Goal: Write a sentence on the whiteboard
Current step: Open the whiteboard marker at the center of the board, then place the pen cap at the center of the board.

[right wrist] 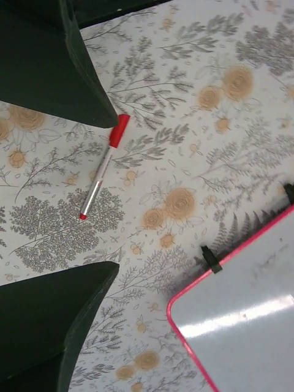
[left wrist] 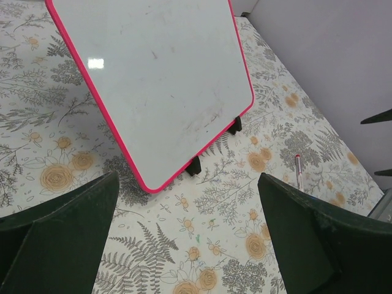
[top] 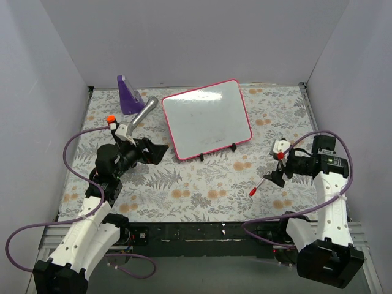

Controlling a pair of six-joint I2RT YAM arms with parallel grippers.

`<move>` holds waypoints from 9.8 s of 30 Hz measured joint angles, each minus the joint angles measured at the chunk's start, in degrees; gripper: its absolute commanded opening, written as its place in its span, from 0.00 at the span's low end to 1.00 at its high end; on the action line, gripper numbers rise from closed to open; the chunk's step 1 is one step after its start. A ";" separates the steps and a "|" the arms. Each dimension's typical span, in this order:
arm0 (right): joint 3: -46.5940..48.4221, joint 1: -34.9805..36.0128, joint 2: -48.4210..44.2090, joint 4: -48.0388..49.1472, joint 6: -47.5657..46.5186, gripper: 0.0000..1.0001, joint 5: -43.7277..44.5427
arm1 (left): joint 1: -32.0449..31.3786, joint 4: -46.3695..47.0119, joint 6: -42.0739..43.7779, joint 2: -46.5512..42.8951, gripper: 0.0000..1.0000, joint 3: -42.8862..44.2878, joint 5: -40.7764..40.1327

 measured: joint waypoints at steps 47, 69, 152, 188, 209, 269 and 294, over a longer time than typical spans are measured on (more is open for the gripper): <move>-5.95 19.61 29.90 5.90 -27.04 0.01 28.61 | -1.33 10.43 -15.02 4.83 0.98 -2.80 17.86; -5.16 35.19 16.33 17.05 3.10 0.01 9.03 | -31.26 21.81 -46.64 32.33 0.88 -2.08 5.14; 6.60 38.45 16.44 19.47 35.17 0.23 -20.61 | -36.13 42.12 -39.23 14.49 0.00 -11.61 -2.21; 5.75 42.29 19.61 23.54 40.02 0.02 -16.44 | -36.15 42.45 -39.54 17.25 0.00 -12.37 -3.85; 6.95 43.60 19.67 19.56 30.53 0.01 -16.90 | -36.46 39.87 -36.76 13.44 0.00 -13.03 -3.50; -10.43 22.08 5.14 21.62 25.49 0.01 -7.52 | -33.46 -10.95 -33.70 13.97 0.02 -9.11 -34.45; -12.79 13.73 3.43 21.20 21.70 0.01 -12.83 | -32.94 -22.21 -31.23 29.33 0.83 1.07 -43.30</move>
